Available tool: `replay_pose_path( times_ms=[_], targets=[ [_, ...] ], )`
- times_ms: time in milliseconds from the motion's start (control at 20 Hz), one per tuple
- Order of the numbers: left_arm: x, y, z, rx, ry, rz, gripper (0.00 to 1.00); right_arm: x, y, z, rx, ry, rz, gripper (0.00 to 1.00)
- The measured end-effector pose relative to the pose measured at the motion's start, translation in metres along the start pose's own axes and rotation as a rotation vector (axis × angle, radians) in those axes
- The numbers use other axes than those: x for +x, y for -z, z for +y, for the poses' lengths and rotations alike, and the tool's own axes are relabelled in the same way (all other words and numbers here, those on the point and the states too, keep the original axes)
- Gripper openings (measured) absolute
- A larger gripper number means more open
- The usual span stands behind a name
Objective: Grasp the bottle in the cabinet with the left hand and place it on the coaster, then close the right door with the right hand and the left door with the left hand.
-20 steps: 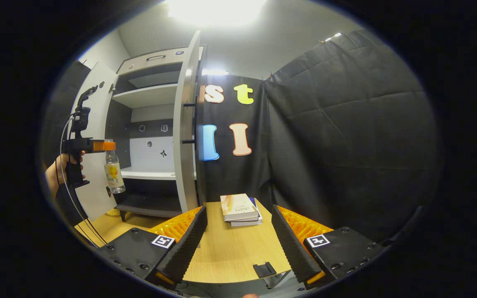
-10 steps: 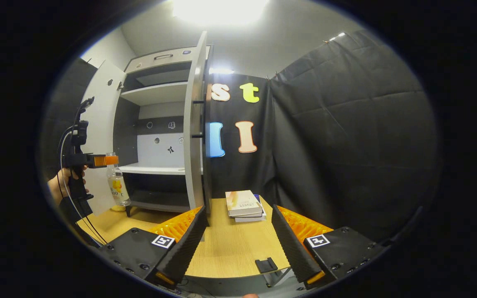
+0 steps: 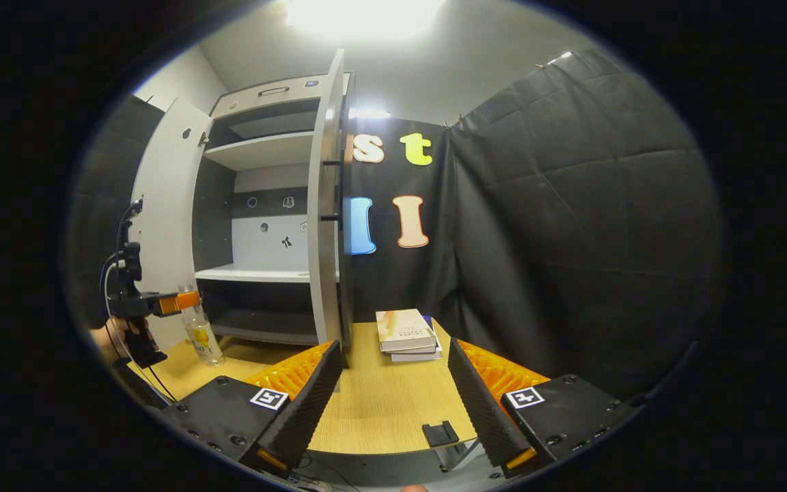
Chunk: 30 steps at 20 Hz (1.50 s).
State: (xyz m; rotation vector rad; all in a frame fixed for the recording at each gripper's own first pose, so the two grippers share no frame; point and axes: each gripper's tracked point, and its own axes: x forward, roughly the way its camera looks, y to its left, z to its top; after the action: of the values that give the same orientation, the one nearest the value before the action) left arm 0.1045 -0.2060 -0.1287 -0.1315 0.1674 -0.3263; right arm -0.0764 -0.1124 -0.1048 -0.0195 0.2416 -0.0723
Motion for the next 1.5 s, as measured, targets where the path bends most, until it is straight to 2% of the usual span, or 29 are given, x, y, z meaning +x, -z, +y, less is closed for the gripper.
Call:
replay_pose_path(
  times_ms=[550,600,650,750,800,1200,1500],
  targets=[
    [0.005,0.084,-0.013,-0.003,0.032,0.075,0.48,0.000,0.001,-0.001,0.013,0.005,0.028,0.99],
    [0.006,0.090,-0.014,0.000,0.032,0.082,0.49,0.001,0.002,-0.003,0.011,0.012,0.031,0.96],
    [0.006,0.095,-0.016,0.007,0.033,0.088,0.49,0.001,0.003,-0.003,0.012,0.012,0.036,0.99],
    [0.007,0.103,-0.020,0.019,0.041,0.093,0.49,0.001,0.006,-0.002,0.021,0.010,0.044,0.96],
    [0.008,0.108,-0.023,0.019,0.044,0.096,0.48,0.001,0.007,-0.001,0.024,0.009,0.048,0.99],
    [0.005,0.142,-0.028,0.009,0.018,0.132,0.48,0.002,0.010,-0.001,0.008,0.007,0.059,0.99],
    [-0.004,0.146,-0.036,0.014,0.010,0.144,0.50,0.004,0.012,-0.001,0.015,-0.007,0.060,0.99]
  ],
)
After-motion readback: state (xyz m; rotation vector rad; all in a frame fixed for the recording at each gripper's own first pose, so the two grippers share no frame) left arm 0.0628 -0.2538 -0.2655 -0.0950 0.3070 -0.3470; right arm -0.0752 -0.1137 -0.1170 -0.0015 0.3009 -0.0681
